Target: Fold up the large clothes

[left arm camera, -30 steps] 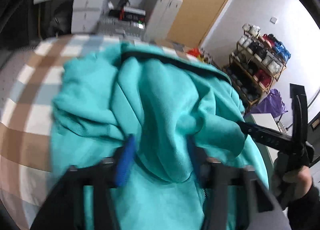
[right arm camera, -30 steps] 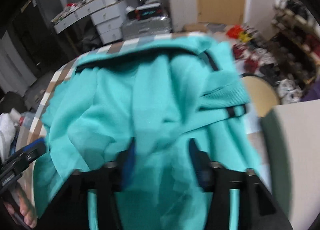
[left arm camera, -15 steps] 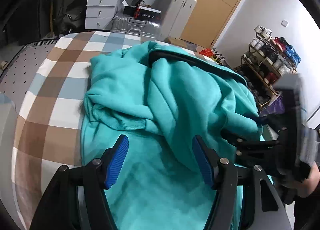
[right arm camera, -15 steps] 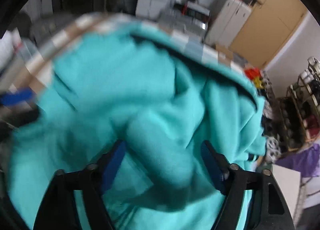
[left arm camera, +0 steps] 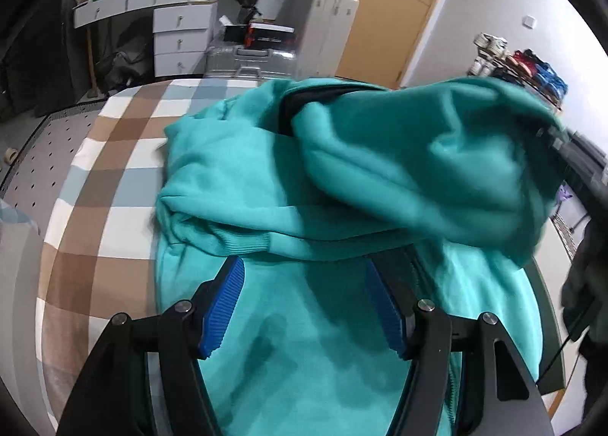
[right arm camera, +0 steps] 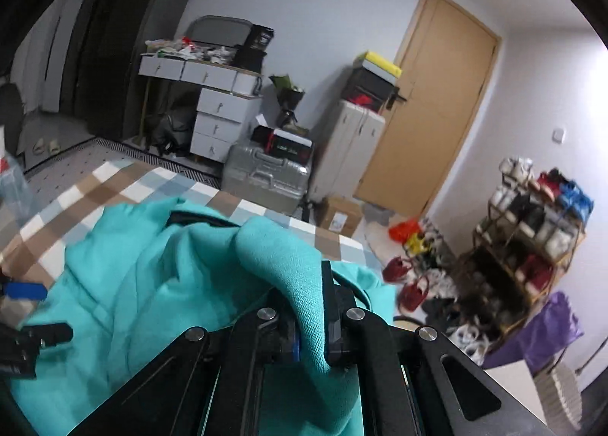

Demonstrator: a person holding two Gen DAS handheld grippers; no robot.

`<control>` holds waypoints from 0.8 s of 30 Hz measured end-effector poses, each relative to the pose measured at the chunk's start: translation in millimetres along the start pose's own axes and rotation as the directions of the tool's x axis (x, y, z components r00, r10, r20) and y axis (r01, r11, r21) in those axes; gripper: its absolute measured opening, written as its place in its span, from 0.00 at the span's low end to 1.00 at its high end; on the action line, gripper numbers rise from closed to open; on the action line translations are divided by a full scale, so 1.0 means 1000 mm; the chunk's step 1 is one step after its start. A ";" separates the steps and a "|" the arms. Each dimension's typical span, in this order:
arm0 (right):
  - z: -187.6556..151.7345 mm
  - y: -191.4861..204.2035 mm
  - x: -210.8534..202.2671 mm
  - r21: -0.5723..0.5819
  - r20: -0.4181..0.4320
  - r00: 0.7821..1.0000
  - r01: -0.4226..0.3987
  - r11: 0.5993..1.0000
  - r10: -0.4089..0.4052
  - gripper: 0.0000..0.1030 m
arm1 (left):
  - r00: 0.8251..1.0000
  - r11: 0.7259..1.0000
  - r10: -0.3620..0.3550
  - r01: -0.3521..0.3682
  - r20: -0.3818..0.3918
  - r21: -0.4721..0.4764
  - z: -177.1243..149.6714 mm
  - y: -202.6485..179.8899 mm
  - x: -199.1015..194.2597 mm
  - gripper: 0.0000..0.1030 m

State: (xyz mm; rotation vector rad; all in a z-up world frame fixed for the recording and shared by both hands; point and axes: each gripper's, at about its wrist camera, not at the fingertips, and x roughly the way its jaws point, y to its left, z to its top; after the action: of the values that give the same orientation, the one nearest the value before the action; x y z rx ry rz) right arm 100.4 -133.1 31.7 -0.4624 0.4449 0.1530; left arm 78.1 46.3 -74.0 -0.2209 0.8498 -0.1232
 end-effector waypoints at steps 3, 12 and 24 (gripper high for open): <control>-0.035 0.026 0.010 -0.056 -0.075 0.995 -0.076 0.995 0.072 0.06 | 1.000 0.999 0.001 -0.001 0.012 0.039 -0.001 -0.010 -0.002 0.59; -0.101 0.028 0.045 0.307 -0.370 0.866 -0.227 0.924 0.336 0.15 | 0.999 0.998 -0.011 0.008 0.047 0.059 0.003 -0.020 -0.007 0.59; -0.126 -0.039 -0.084 0.736 0.051 0.949 -0.247 0.631 0.312 0.74 | 0.993 0.987 -0.116 0.114 0.012 0.113 0.036 -0.049 0.028 0.59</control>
State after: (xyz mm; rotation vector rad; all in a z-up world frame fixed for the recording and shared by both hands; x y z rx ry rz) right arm -13.0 -229.9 -16.0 0.4211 0.6171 0.2416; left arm 122.8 -1.7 -59.4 -0.1655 0.8093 -0.2754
